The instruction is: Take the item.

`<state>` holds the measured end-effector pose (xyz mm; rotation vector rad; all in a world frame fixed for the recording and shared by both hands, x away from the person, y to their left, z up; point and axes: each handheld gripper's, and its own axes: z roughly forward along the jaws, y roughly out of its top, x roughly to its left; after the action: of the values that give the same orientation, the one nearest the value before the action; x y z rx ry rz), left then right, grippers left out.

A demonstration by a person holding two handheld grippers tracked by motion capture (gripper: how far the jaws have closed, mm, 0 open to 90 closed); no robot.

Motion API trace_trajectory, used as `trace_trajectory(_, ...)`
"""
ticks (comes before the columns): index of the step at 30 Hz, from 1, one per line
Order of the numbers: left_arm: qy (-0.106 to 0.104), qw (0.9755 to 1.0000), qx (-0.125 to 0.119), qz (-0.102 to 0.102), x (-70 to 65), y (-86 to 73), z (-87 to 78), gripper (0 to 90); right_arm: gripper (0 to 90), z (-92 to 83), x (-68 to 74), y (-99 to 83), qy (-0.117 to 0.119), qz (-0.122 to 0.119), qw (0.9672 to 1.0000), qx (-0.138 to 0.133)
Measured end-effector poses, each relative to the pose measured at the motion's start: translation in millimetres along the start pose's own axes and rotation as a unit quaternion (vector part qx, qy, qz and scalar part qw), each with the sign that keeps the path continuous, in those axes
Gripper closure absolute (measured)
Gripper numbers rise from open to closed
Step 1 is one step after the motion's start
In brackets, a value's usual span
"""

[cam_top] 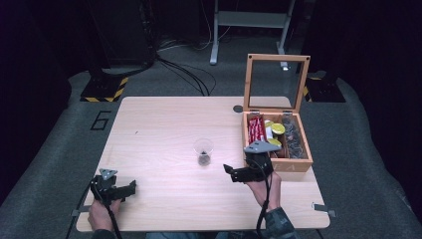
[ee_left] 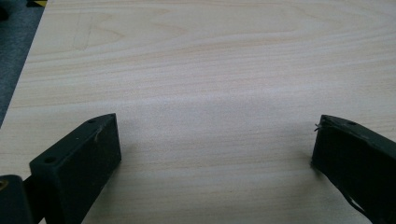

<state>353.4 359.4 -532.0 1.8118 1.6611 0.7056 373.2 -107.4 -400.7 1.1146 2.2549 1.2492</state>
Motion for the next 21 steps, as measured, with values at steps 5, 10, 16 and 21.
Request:
trace_trajectory(5, 0.001, 1.0, 0.002, 0.004, 0.3, 0.0, -0.2, 1.1, 6.4, -24.3, -22.0, -40.0, -0.049, 0.035, 0.9982, -0.006)
trace_trajectory(10, 0.0, 1.0, 0.004, 0.004, 0.6, 0.3, -0.4, 1.1, 6.0, -36.3, -39.4, -71.8, -0.089, 0.064, 0.9939, -0.01)
trace_trajectory(16, 0.0, 1.0, 0.003, 0.007, 1.2, 1.0, 0.3, 1.1, 4.8, -40.7, -66.5, -113.8, -0.132, 0.099, 0.9861, 0.014)
trace_trajectory(21, 0.0, 1.0, 0.001, 0.007, 1.3, 1.0, 0.6, 1.1, 3.6, -34.0, -87.9, -143.2, -0.164, 0.123, 0.9776, 0.047)
